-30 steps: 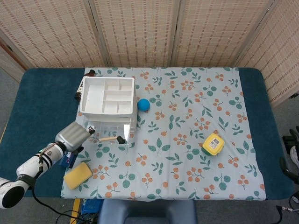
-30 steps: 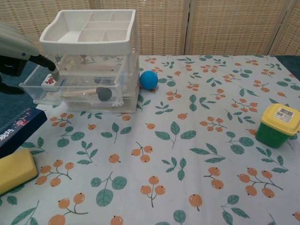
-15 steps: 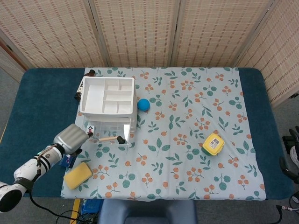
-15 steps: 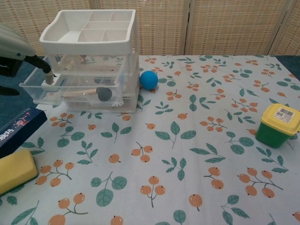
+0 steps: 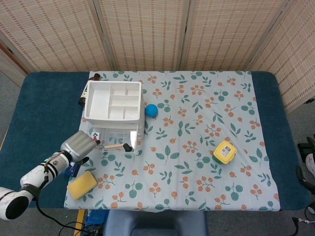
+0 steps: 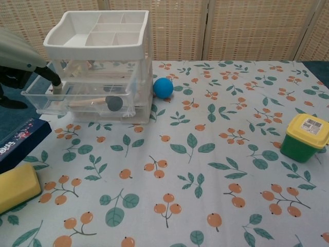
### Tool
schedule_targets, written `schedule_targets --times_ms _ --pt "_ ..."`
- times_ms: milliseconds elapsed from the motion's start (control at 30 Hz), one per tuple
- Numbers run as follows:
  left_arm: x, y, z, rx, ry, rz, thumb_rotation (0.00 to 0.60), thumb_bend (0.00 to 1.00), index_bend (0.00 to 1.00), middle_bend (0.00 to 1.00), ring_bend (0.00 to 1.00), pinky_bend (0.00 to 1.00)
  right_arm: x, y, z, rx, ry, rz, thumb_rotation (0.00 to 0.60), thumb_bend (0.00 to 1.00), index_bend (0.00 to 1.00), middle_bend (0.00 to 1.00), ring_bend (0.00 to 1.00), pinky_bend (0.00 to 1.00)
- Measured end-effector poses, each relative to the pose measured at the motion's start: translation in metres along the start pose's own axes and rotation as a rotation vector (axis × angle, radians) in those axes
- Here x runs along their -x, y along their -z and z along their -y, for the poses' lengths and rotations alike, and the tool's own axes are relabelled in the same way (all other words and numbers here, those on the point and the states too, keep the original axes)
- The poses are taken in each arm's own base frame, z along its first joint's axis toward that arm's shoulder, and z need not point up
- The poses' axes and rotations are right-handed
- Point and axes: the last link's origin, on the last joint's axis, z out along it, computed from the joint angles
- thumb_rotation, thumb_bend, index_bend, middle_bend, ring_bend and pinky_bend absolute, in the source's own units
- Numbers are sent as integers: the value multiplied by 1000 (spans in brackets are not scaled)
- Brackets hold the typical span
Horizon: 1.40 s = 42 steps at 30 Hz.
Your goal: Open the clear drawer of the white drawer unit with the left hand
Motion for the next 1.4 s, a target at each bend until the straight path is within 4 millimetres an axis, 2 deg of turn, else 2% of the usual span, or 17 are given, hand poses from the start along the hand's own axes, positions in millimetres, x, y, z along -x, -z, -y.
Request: schedule_targets --times_ms 300,500,833,1133,1400 --pt "-11 -6 -3 -2 -9 -25 600 364 196 974 1000 1000 0 2 -2 7 -3 -1 600 457 0 0 0 0" --pt "-13 0 -1 -15 -9 -29 600 364 217 974 1000 1000 1 1 -4 8 -4 -1 600 457 0 0 0 0" --pt "0 11 8 -61 -39 7 600 365 233 973 1000 1000 3 0 -2 0 -8 6 600 457 0 0 0 0" --pt "4 3 2 -58 -45 37 600 364 234 973 1000 1000 2 1 -3 4 -6 2 600 457 0 0 0 0" --pt "-5 -2 -7 -25 -40 15 600 365 229 973 1000 1000 1 4 -5 13 -7 -1 600 457 0 0 0 0"
